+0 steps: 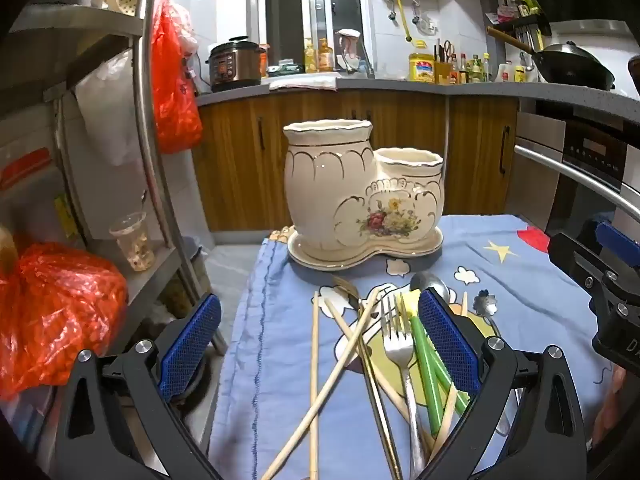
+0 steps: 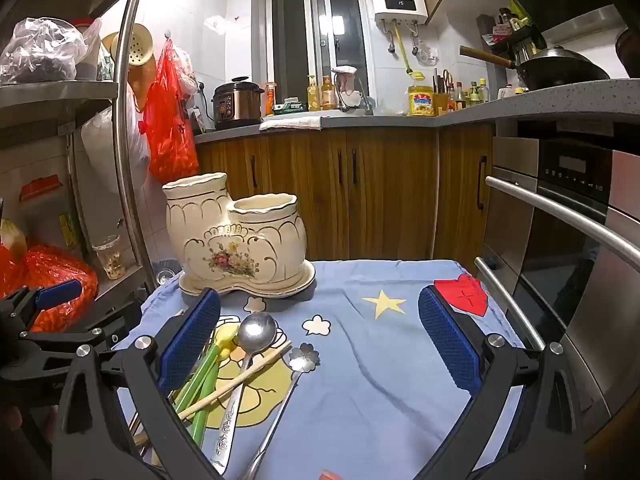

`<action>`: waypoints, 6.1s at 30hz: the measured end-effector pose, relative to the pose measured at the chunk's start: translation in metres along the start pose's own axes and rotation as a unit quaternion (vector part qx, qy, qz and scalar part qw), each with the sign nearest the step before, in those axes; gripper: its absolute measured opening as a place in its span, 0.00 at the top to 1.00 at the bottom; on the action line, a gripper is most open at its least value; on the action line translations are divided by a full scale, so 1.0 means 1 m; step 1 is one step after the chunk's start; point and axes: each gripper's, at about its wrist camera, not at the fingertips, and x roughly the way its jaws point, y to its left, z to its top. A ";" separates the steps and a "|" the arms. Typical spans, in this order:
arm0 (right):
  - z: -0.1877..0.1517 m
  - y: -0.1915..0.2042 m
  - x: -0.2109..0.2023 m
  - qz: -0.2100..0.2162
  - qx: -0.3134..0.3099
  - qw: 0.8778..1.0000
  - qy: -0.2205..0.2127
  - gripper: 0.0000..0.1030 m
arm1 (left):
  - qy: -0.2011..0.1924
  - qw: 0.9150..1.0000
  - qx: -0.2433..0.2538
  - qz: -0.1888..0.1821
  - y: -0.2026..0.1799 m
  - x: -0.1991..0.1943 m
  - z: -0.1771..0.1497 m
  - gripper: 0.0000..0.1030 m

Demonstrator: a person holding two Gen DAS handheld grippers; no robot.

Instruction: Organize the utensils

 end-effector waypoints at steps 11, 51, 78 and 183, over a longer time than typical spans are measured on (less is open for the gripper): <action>-0.001 0.004 0.002 -0.001 -0.003 1.000 0.003 0.05 | 0.002 1.000 -0.005 -0.003 0.000 0.000 0.000 0.05; -0.005 0.005 0.005 0.002 -0.006 1.000 0.007 0.05 | 0.008 1.000 -0.008 -0.003 0.002 0.002 -0.005 0.05; -0.005 0.005 0.005 0.005 -0.010 1.000 0.012 0.05 | 0.008 1.000 -0.008 -0.004 0.002 0.005 -0.005 0.05; -0.001 -0.014 0.041 0.142 0.018 0.981 0.129 0.97 | 0.079 0.982 0.041 -0.165 0.019 0.023 0.006 0.95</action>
